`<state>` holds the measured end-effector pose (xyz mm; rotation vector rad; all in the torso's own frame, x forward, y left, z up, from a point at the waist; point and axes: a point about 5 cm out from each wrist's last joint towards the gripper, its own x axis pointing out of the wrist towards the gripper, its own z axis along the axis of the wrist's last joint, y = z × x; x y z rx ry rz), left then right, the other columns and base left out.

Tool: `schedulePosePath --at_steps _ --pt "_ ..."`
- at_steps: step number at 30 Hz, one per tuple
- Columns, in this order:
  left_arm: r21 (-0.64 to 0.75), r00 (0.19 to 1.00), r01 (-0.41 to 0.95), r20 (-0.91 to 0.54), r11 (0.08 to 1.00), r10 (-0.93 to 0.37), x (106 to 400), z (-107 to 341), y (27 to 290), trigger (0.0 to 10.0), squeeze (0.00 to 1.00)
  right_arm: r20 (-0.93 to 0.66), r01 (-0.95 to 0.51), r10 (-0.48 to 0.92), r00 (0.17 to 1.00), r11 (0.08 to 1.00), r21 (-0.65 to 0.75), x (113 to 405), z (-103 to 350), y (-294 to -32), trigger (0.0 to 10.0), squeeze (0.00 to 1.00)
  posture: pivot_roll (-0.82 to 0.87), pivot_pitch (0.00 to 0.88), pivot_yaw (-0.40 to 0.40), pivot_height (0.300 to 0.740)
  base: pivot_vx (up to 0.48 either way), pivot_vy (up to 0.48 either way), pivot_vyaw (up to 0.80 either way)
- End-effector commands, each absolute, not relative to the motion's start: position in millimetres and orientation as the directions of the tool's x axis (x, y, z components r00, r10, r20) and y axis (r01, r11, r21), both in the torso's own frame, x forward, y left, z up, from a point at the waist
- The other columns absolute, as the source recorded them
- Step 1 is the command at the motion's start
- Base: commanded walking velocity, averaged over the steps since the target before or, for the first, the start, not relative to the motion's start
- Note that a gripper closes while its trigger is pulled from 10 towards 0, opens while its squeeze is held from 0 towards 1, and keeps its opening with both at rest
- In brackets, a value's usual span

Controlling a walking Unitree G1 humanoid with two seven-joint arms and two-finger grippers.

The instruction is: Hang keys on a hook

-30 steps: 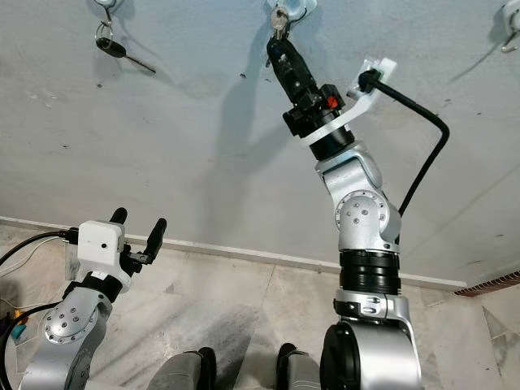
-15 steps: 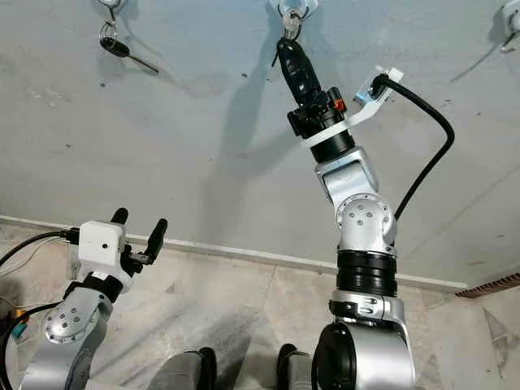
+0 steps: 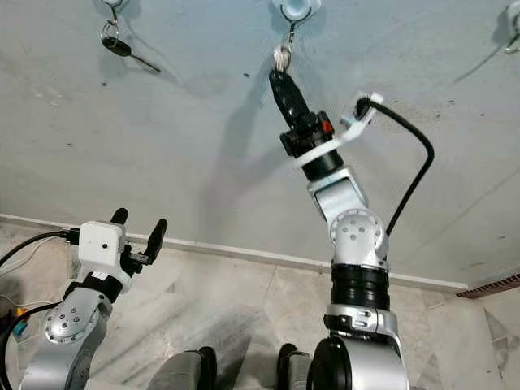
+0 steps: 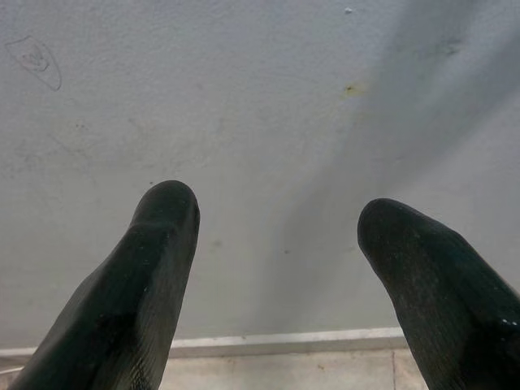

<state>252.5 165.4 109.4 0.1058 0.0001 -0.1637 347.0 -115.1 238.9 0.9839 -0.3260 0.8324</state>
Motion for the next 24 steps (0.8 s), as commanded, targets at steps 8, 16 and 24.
schedulePosePath --at_steps 8,16,24 --pt "0.116 0.987 0.162 -0.036 0.980 -0.159 249.1 104.7 168.3 10.0 0.00 0.574 -0.754 0.504 0.645 0.297 0.587 341.0 236.6 -108.7 10.0 0.00 0.17 0.262 0.085 0.740 0.000 0.000 0.00" --pt "0.116 0.987 0.162 -0.033 0.980 -0.160 250.0 105.3 168.1 10.0 0.00 0.592 -0.801 0.550 0.589 0.299 0.519 339.0 246.9 -107.1 10.0 0.00 0.17 0.261 0.087 0.740 0.000 0.000 0.00" --pt "0.116 0.987 0.158 -0.033 0.981 -0.155 250.3 105.1 168.6 10.0 0.00 0.609 -0.870 0.624 0.490 0.307 0.387 337.0 264.0 -114.7 10.0 0.00 0.17 0.261 0.085 0.740 0.000 0.000 0.00"
